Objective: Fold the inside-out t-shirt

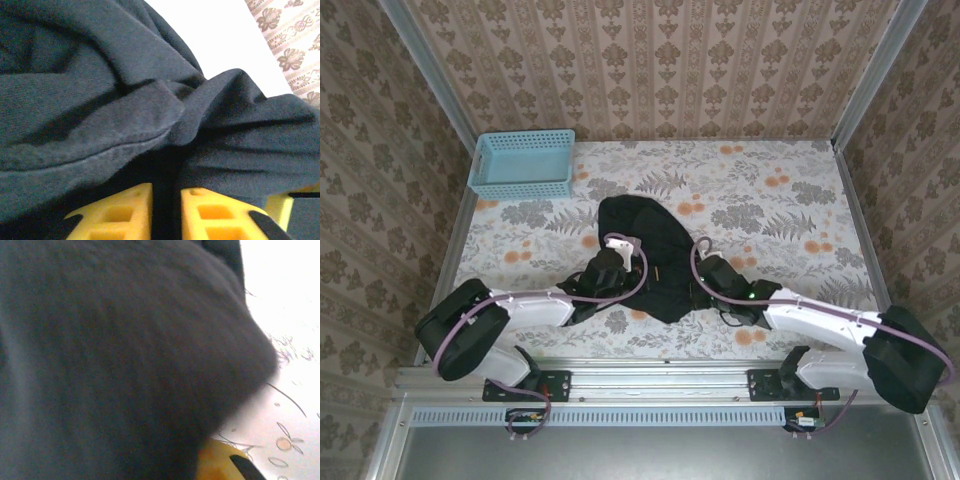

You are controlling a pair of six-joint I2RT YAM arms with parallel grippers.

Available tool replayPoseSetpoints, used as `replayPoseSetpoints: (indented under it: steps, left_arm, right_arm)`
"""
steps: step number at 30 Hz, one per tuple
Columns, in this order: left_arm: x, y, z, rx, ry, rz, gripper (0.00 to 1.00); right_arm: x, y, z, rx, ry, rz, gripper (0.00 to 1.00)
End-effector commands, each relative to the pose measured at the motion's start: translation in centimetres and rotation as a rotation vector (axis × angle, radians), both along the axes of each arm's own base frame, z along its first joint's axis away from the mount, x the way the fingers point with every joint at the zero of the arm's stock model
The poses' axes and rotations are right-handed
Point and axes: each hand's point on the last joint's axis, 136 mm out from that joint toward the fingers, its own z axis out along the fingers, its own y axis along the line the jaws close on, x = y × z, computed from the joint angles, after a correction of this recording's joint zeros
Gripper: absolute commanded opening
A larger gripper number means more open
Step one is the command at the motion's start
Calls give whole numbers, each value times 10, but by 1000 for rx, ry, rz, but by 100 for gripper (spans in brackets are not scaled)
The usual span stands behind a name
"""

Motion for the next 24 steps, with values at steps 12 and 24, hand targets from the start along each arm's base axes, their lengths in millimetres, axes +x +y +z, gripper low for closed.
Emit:
replayPoseSetpoints:
  steps: [12, 24]
  left_arm:
    - [-9, -20, 3, 51, -25, -94, 36]
    - [-14, -17, 1, 67, -35, -100, 41]
  right_arm:
    - [17, -10, 19, 29, -7, -71, 38]
    - [47, 2, 27, -108, 15, -63, 40]
